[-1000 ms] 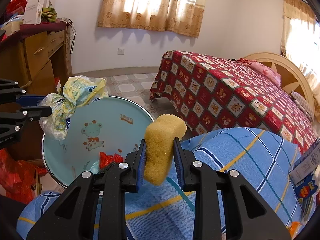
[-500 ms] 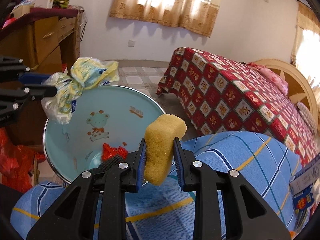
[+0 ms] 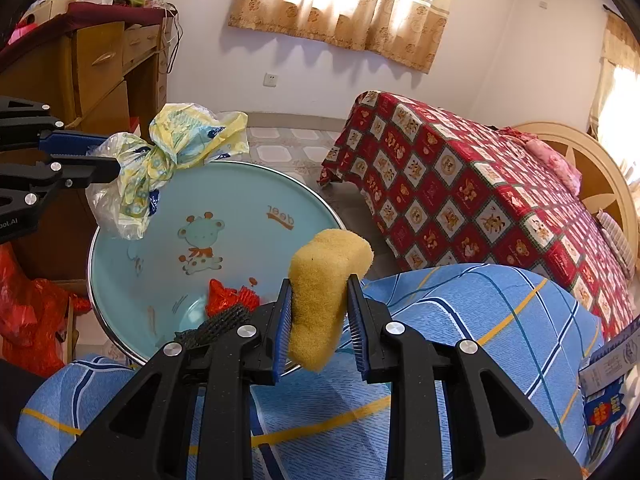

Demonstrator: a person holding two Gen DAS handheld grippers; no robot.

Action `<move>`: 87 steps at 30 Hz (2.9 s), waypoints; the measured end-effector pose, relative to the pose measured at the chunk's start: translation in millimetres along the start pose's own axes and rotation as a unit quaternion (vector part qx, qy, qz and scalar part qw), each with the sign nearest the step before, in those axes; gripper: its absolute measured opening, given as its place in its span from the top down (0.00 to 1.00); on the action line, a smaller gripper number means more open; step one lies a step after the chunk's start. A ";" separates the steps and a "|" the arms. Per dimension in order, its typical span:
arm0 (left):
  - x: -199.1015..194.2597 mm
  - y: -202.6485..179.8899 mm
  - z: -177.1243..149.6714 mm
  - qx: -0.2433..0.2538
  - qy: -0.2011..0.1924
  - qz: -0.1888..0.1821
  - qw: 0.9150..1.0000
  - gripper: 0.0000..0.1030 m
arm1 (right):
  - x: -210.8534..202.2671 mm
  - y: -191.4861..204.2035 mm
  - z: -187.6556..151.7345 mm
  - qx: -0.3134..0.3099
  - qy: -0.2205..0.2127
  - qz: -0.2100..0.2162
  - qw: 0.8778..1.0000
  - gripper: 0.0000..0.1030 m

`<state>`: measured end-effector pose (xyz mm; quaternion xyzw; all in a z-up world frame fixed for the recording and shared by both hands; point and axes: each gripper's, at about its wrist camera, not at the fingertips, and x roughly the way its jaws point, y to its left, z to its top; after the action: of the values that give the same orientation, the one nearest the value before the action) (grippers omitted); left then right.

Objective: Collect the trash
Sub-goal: 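Carry the sponge and plastic bag over the teal bin with both tools, then open both tools to drop the sponge and bag into the bin, then move both open tools back toward the trash on the table, then grasp the pink plastic bag with the left tool while the right tool grasps the red-orange bag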

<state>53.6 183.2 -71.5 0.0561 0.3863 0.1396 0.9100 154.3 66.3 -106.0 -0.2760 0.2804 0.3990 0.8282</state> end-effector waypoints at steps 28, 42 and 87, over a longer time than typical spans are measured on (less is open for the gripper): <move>-2.8 -12.8 -5.8 -0.016 -0.002 -0.042 0.999 0.36 | -27.1 -10.4 -2.5 0.030 -0.025 -0.069 0.997 0.35; -7.8 -121.4 0.0 0.062 -0.004 -0.151 0.987 0.31 | -175.6 -97.2 -130.3 0.242 -0.011 -0.200 0.949 0.28; -44.1 -185.1 53.2 0.105 -0.075 -0.224 0.966 0.97 | -194.9 -189.5 -268.6 0.447 0.079 -0.171 0.874 0.78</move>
<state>101.6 -6.3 -43.0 0.0740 0.3323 -0.1141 0.9333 141.1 -315.5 -113.7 0.0494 0.4422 0.0604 0.8935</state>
